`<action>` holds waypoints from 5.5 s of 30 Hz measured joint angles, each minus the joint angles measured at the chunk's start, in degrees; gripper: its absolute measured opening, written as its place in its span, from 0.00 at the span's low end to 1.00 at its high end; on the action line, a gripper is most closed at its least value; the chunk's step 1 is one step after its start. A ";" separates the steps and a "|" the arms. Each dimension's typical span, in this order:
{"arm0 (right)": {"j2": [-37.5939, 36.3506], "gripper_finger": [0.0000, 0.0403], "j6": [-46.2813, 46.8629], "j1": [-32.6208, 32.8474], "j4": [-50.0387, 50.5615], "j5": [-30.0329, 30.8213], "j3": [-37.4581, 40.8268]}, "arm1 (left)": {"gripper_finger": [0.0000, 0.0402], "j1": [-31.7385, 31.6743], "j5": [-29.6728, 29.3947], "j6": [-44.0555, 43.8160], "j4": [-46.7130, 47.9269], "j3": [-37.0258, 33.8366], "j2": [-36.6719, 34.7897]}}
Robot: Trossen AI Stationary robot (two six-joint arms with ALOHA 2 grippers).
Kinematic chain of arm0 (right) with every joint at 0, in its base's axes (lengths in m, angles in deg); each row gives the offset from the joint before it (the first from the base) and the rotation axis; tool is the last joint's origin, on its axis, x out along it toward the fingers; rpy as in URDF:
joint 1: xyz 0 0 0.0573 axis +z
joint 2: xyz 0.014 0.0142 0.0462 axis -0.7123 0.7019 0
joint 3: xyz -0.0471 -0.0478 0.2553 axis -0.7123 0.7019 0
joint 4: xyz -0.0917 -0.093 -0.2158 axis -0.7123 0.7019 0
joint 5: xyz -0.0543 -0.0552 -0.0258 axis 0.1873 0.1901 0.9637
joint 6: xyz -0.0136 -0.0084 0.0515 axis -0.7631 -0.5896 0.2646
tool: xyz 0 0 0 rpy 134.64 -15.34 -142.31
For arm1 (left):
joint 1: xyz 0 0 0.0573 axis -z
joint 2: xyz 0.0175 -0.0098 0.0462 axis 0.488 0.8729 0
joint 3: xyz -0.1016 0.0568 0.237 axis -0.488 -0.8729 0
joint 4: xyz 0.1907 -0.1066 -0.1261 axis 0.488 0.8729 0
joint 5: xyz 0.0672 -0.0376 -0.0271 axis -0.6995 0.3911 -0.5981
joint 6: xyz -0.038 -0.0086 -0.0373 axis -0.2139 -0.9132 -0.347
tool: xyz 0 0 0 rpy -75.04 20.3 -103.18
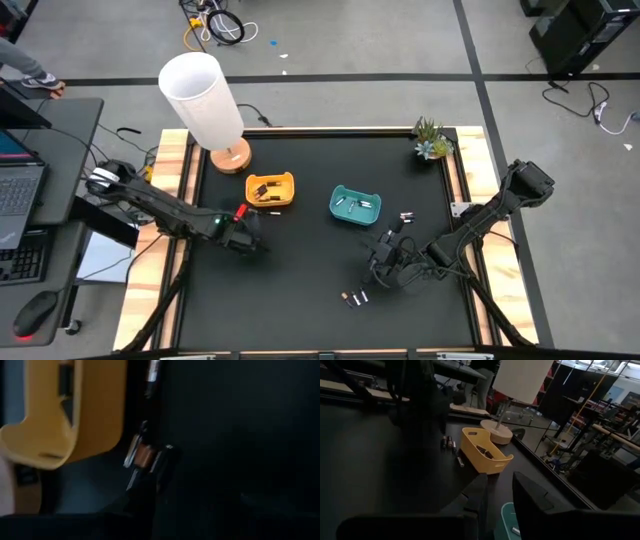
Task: Sort batteries
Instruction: Put the black battery into the yellow bin
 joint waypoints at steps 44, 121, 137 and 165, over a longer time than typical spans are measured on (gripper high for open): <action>0.00 0.19 -0.31 0.02 0.03 -1.09 0.00 | 0.21 -5.86 13.33 5.12 -12.07 -2.22 0.09; 0.02 0.19 -8.33 -6.99 -2.19 -20.56 3.21 | 0.45 -7.62 1.15 -52.36 -12.47 6.50 10.54; 0.02 0.19 -10.00 -0.74 -4.47 -30.96 8.54 | 0.45 -8.46 0.04 -71.95 -13.29 6.76 15.77; 0.02 0.19 -10.45 3.16 -8.91 -37.18 17.77 | 0.11 -0.76 -12.54 -59.60 -2.88 28.13 21.29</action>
